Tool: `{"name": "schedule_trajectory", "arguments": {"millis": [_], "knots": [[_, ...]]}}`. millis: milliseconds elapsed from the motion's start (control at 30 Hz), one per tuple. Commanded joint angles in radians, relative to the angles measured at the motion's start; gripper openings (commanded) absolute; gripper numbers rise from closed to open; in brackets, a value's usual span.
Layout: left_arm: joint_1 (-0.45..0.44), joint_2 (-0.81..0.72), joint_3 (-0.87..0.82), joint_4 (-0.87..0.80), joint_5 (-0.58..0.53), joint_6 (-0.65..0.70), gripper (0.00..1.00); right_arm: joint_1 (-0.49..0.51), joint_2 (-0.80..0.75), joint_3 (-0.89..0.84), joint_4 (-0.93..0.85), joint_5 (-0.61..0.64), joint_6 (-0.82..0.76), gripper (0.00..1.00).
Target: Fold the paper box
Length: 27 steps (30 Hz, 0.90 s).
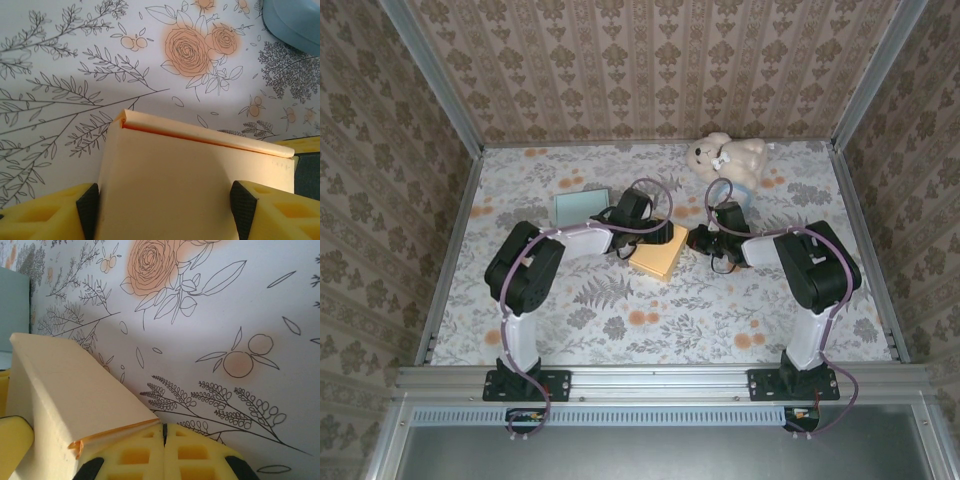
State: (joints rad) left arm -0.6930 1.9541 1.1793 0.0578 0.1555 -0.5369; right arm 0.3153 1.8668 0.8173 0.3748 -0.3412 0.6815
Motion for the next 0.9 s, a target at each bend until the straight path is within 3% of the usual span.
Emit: {"name": "schedule_trajectory", "arguments": {"millis": [0, 300, 567, 867], "knots": [[-0.02, -0.022, -0.039, 0.046, 0.153, -0.06, 0.71, 0.031, -0.038, -0.027, 0.01, -0.005, -0.034, 0.0], [0.028, -0.174, -0.145, 0.019, 0.037, -0.06, 0.79, 0.028, -0.183, -0.094, -0.1, 0.039, -0.099, 0.0], [0.024, -0.291, -0.323, 0.08, 0.009, -0.079, 0.8, 0.046, -0.323, -0.286, -0.032, 0.001, -0.051, 0.0], [-0.023, -0.349, -0.422, 0.108, -0.027, -0.092, 0.8, 0.228, -0.419, -0.415, 0.014, 0.086, 0.005, 0.0]]}}
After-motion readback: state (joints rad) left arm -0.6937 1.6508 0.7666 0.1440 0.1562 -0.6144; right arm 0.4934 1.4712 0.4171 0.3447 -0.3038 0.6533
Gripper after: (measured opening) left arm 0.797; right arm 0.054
